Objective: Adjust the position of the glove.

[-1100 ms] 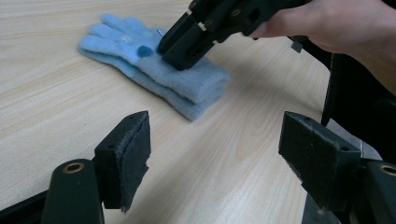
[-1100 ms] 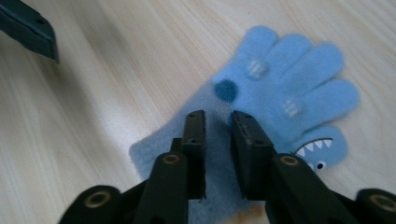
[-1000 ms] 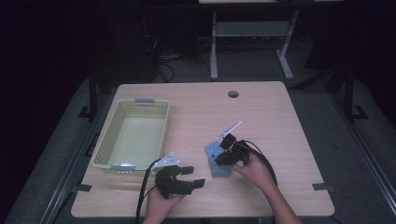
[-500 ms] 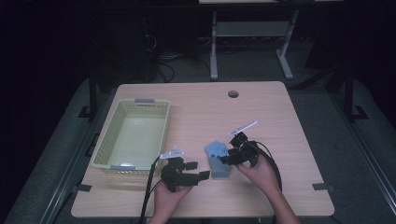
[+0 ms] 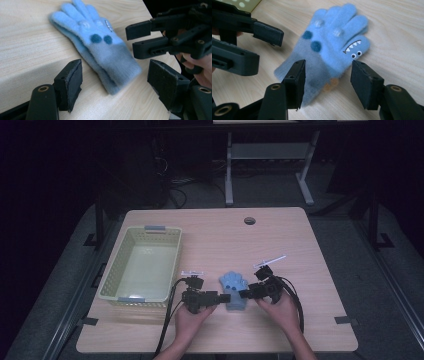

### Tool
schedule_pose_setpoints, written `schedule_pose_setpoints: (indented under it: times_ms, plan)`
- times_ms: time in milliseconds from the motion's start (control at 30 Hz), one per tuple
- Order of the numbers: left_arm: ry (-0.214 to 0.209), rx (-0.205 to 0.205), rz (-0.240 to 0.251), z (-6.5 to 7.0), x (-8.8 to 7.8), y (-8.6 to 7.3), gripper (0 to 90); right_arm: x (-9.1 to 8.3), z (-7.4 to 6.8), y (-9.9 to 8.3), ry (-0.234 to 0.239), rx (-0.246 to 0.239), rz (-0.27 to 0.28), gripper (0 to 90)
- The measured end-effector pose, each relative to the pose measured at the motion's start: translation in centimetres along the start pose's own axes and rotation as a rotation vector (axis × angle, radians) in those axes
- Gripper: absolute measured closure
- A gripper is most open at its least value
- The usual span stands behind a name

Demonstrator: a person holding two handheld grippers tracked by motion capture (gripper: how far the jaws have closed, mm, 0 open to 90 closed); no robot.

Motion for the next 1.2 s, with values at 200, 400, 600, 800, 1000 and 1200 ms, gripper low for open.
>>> schedule_pose_setpoints:
  times_ms: [200,400,600,800,1000,1200]
  plan:
    - [-0.016,-0.063,-0.031,-0.5,0.7,0.2,32.7,0.1,0.8,-0.5,0.036,0.056,0.025,47.3]
    - [-0.030,-0.082,-0.047,-0.7,1.2,0.3,36.9,0.5,0.8,-0.7,0.051,0.085,0.022,48.4]
    - [-0.028,-0.092,-0.063,-0.7,1.8,0.1,41.1,0.9,1.1,-1.0,0.074,0.118,0.016,48.9]
    - [-0.038,-0.076,-0.068,-0.8,2.0,0.0,47.5,1.3,1.0,-1.1,0.089,0.137,0.012,49.1]
    - [-0.039,-0.074,-0.076,-0.9,2.2,0.0,55.5,1.7,0.7,-1.2,0.089,0.137,0.012,51.7]
    - [-0.047,-0.080,-0.081,-0.9,2.4,-0.2,61.4,1.9,0.3,-1.5,0.095,0.161,0.017,57.9]
Point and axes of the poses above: each handheld gripper's, and its own axes: x roughly forward along the jaws, y roughly out of its top, z roughly to its right, the point moved 1 cm from there along x, roughly forward along the jaws, and after that the axes turned 2 degrees about y, right-handed, at the moved point
